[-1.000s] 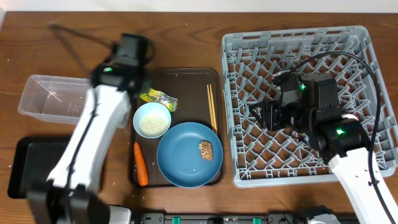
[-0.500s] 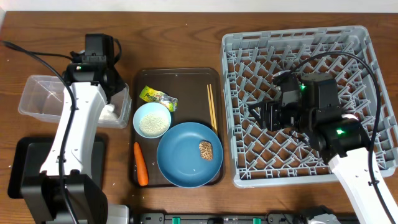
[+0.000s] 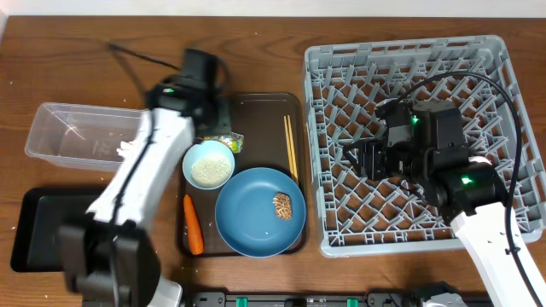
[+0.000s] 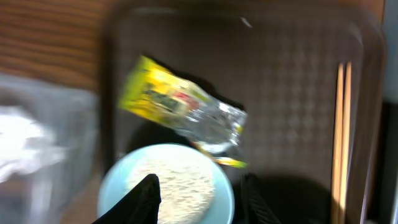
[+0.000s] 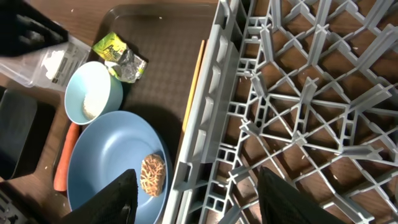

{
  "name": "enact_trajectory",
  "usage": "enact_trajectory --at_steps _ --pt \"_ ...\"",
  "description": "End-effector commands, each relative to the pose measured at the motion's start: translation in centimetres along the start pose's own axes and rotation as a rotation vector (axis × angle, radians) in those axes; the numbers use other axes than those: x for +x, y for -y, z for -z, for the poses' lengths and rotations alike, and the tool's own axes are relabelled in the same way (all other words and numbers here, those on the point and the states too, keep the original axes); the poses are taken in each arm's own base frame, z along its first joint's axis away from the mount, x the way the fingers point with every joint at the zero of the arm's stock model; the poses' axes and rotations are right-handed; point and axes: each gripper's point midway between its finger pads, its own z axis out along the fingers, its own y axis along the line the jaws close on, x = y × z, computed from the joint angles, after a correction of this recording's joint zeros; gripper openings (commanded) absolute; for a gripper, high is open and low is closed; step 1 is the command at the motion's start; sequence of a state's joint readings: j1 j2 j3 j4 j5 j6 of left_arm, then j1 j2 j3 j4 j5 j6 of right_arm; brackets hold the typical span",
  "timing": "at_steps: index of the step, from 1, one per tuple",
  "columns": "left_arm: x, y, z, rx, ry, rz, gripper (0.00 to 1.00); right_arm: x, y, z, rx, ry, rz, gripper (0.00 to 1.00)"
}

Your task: Sort waste into correct bins and load items into the dishwasher rack

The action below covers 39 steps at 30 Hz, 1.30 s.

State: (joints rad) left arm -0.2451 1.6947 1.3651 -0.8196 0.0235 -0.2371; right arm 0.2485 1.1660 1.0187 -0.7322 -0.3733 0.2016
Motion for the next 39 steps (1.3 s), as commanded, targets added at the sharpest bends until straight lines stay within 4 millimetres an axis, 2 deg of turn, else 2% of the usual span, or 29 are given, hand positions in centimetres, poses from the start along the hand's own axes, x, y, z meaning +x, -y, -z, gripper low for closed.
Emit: enact_trajectory --at_steps 1,5,8,11,17,22,29,39 --pt "1.7 0.7 -3.2 -0.027 -0.082 -0.07 0.44 -0.1 -0.4 0.0 -0.003 0.002 0.006 0.57" --pt "2.4 1.2 -5.4 -0.036 -0.124 -0.085 0.43 0.0 -0.4 0.0 -0.002 -0.001 0.005 0.57" --pt "2.6 1.1 -6.2 -0.041 -0.139 -0.086 0.43 0.0 -0.4 0.0 -0.002 -0.001 0.005 0.57" --pt "2.9 1.0 -6.3 -0.047 -0.155 -0.079 0.38 0.0 -0.4 0.0 -0.002 -0.001 0.005 0.57" --pt "2.8 0.6 -6.3 -0.067 -0.15 -0.077 0.36 0.0 -0.4 0.0 -0.002 -0.001 0.005 0.57" --pt "2.9 0.4 -6.4 -0.081 -0.15 -0.079 0.38 0.0 -0.4 0.0 -0.002 -0.002 0.005 0.57" --pt "1.9 -0.3 -6.7 -0.127 -0.106 -0.081 0.38 0.0 -0.4 0.0 -0.002 -0.002 0.004 0.57" --pt "2.7 -1.1 -9.0 -0.18 -0.151 -0.088 0.38 0.3 -0.3 0.0 0.005 -0.016 -0.001 0.57"
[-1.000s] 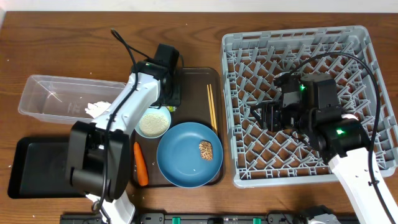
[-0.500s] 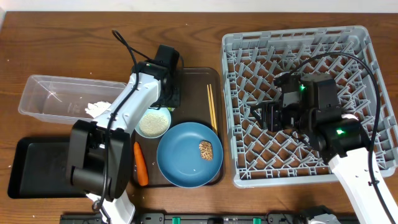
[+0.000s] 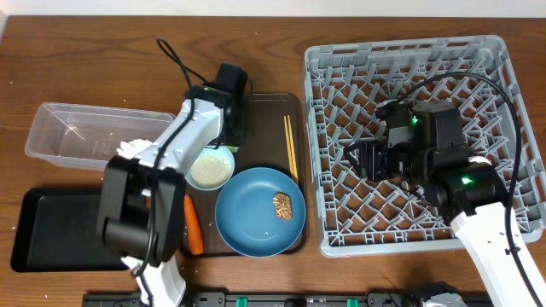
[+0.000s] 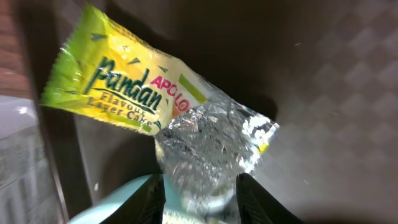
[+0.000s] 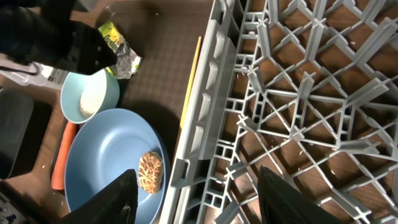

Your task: Sort waste into correct bins and load items into the dishwasher rack

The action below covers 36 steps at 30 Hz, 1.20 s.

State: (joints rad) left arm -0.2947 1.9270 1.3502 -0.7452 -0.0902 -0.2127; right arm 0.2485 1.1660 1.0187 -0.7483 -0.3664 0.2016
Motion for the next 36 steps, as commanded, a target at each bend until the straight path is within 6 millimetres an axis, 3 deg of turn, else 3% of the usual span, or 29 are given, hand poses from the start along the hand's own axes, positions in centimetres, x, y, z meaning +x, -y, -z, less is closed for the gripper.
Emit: enact_trajectory --at_steps 1,5,10,15,21,26,28,31,32,34,36 --pt "0.3 -0.5 -1.0 -0.033 -0.018 0.001 0.38 0.0 -0.5 0.0 -0.005 -0.002 0.005 0.57" --pt "0.1 -0.5 -1.0 -0.031 -0.008 0.002 0.29 -0.1 -0.5 0.1 -0.005 0.001 0.006 0.57" --pt "-0.2 -0.3 -0.9 -0.025 -0.001 0.003 0.06 0.0 -0.5 0.0 -0.005 -0.001 0.005 0.57" --pt "-1.4 -0.2 0.9 -0.016 0.029 0.008 0.06 -0.1 -0.4 0.1 -0.005 0.0 0.005 0.57" --pt "-4.0 -0.7 6.4 0.005 0.149 0.029 0.06 -0.1 -0.2 0.0 0.013 0.003 0.005 0.57" --pt "-4.2 -3.4 9.7 -0.034 0.212 0.082 0.06 -0.1 -0.1 0.1 0.014 0.003 0.005 0.57" --pt "-3.9 -4.7 10.4 -0.044 0.212 0.115 0.06 -0.1 -0.1 0.1 0.013 0.003 0.005 0.57" --pt "-4.0 -5.1 10.5 0.014 0.207 0.153 0.06 -0.3 -0.2 0.1 0.012 0.009 0.007 0.58" --pt "-4.0 -5.1 10.2 0.023 0.197 0.157 0.07 -0.4 -0.2 0.1 0.011 0.013 0.008 0.58" --pt "-3.7 -5.2 9.3 0.024 0.172 0.16 0.34 -0.5 -0.2 0.1 0.01 0.02 0.011 0.58" --pt "-3.5 -5.0 7.7 0.017 0.145 0.156 0.39 -0.5 -0.2 0.1 0.01 0.02 0.011 0.58"
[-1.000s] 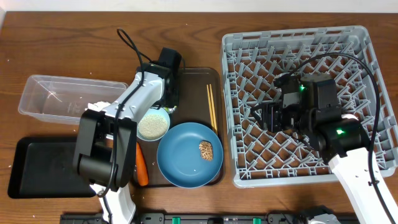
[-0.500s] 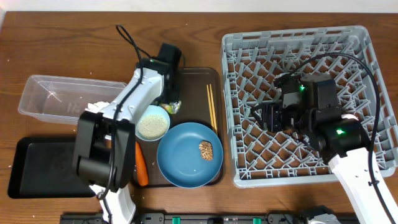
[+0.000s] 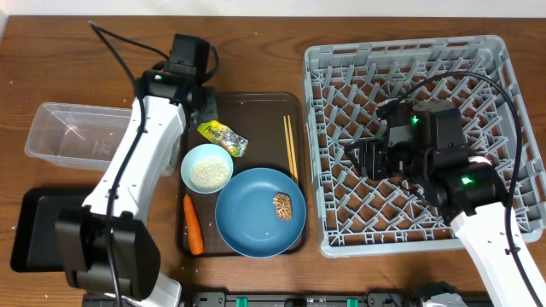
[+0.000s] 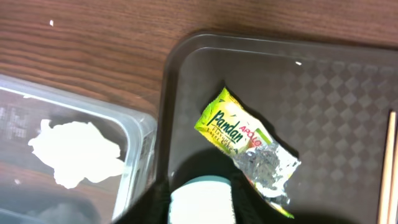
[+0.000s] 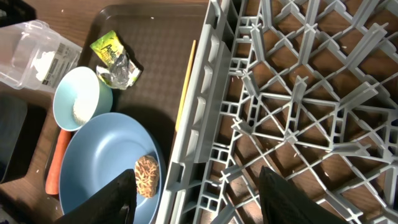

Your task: Sort waste into correct bins and load items into the dishwasher rack

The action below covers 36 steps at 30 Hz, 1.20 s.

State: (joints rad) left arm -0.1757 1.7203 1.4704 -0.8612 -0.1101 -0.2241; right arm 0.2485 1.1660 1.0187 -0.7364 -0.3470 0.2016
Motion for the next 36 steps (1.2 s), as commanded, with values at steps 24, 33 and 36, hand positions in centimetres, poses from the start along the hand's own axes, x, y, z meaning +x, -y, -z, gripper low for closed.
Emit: enact_trajectory --at_steps 24,33,36 --pt "7.2 4.9 -7.7 0.076 -0.312 -0.056 0.41 -0.2 -0.4 0.1 0.0 0.005 0.002 0.59" --pt "7.8 5.5 -7.6 0.077 -0.32 -0.075 0.35 -0.1 -0.4 0.1 0.001 0.003 0.002 0.6" --pt "7.6 5.6 -7.7 0.081 -0.311 -0.074 0.2 -0.2 -0.4 0.1 0.0 0.004 0.002 0.6"
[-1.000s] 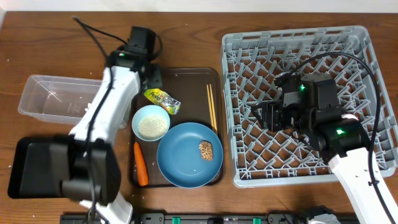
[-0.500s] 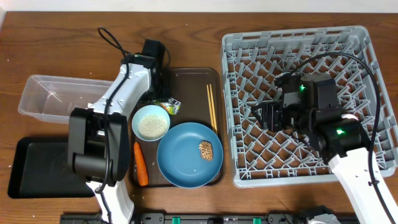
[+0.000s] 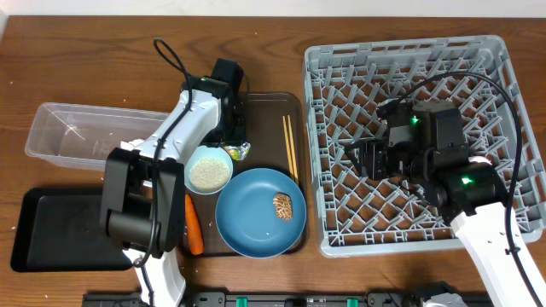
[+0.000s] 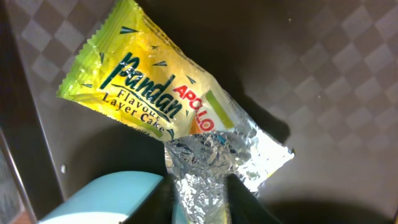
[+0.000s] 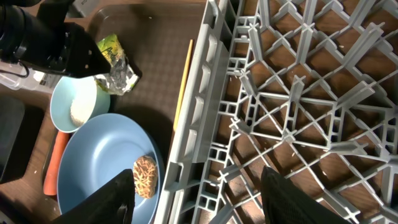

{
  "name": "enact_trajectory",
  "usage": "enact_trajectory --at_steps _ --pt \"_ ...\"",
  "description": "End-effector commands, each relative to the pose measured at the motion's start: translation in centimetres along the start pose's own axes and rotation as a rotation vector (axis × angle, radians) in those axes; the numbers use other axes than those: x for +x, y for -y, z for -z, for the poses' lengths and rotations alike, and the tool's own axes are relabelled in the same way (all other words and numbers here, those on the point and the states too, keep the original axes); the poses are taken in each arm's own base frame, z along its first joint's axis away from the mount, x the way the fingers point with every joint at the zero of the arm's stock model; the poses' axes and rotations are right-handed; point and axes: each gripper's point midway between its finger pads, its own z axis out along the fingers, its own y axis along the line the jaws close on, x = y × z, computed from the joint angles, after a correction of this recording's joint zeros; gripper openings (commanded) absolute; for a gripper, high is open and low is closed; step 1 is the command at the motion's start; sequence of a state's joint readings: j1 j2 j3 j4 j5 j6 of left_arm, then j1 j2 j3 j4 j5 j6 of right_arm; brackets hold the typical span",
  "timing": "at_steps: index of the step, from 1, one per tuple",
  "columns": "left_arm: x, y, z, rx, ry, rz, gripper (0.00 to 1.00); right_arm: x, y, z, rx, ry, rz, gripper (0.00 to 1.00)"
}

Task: Sort waste into correct bins and load items into the dishwasher rack
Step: 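Close the left gripper on the yellow Pandan wrapper and lift it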

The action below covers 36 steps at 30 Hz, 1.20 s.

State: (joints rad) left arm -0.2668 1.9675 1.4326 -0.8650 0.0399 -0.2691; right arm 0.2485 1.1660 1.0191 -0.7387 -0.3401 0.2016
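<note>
A yellow-green Pandan cake wrapper (image 4: 149, 99) with a crumpled foil end lies on the brown tray (image 3: 264, 107), just above the light-blue bowl of rice (image 3: 208, 170). My left gripper (image 4: 196, 205) is down on it. Its part-open fingers stand on either side of the foil end, and nothing shows them clamped. The right wrist view shows the wrapper (image 5: 115, 59) partly under that arm. My right gripper (image 5: 199, 199) hangs wide open and empty over the left part of the grey dishwasher rack (image 3: 503, 51).
The tray also carries a blue plate (image 3: 247, 213) with a brown food piece (image 3: 282, 205), chopsticks (image 3: 290, 145) and a carrot (image 3: 193, 226). A clear bin (image 3: 51, 128) holding a white scrap and a black bin (image 3: 34, 230) sit at the left.
My left gripper was raised above the tray's upper left corner, clear of the wrapper. Now it is low on the tray with its fingers around the wrapper's foil end. The right arm has not moved.
First my left gripper hung above the wrapper and bowl. Then it was down at the wrapper's foil end. Then it was up and to the left, with the wrapper still lying on the tray. Now it is down at the foil end again. My right gripper has stayed over the rack.
</note>
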Motion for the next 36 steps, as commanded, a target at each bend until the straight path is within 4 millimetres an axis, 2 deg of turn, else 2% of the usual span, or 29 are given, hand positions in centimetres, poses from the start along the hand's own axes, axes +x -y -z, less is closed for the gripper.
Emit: enact_trajectory --at_steps 1,7,11,19,22,24,25,26,27,30,36 --pt "0.1 0.1 0.4 0.007 0.011 -0.005 0.15 -0.2 -0.5 0.1 -0.006 0.004 0.003 0.6" --pt "0.2 0.5 0.4 0.028 0.005 -0.006 0.06 -0.2 -0.5 0.0 -0.006 0.004 0.003 0.61" --pt "-0.2 0.7 0.5 0.038 0.022 -0.015 0.06 -0.2 -0.5 0.0 -0.007 0.004 0.003 0.61" --pt "-0.7 3.7 1.6 0.113 0.057 -0.233 0.06 -0.2 -0.5 0.1 -0.006 0.004 0.003 0.61" --pt "-0.3 3.9 1.6 0.085 0.051 -0.244 0.06 -0.2 -0.5 0.1 -0.006 0.004 0.003 0.61" --pt "0.0 3.4 1.5 0.05 0.042 -0.192 0.06 -0.1 -0.5 0.1 -0.006 0.003 0.002 0.61" --pt "0.1 3.1 1.5 0.037 0.034 -0.156 0.13 -0.1 -0.5 0.1 -0.006 0.001 0.002 0.61" --pt "0.3 3.0 1.5 0.033 0.027 -0.133 0.27 -0.1 -0.5 0.1 -0.005 0.001 0.002 0.61" --pt "0.4 3.0 1.5 0.032 0.024 -0.121 0.31 -0.1 -0.5 0.0 -0.006 0.001 0.002 0.62" --pt "-0.1 3.2 2.2 0.039 0.042 -0.095 0.34 -0.2 -0.5 0.1 -0.007 0.007 0.004 0.62" --pt "-1.2 3.6 5.7 0.071 0.122 -0.031 0.34 -0.4 -0.6 0.1 -0.009 0.014 0.006 0.63"
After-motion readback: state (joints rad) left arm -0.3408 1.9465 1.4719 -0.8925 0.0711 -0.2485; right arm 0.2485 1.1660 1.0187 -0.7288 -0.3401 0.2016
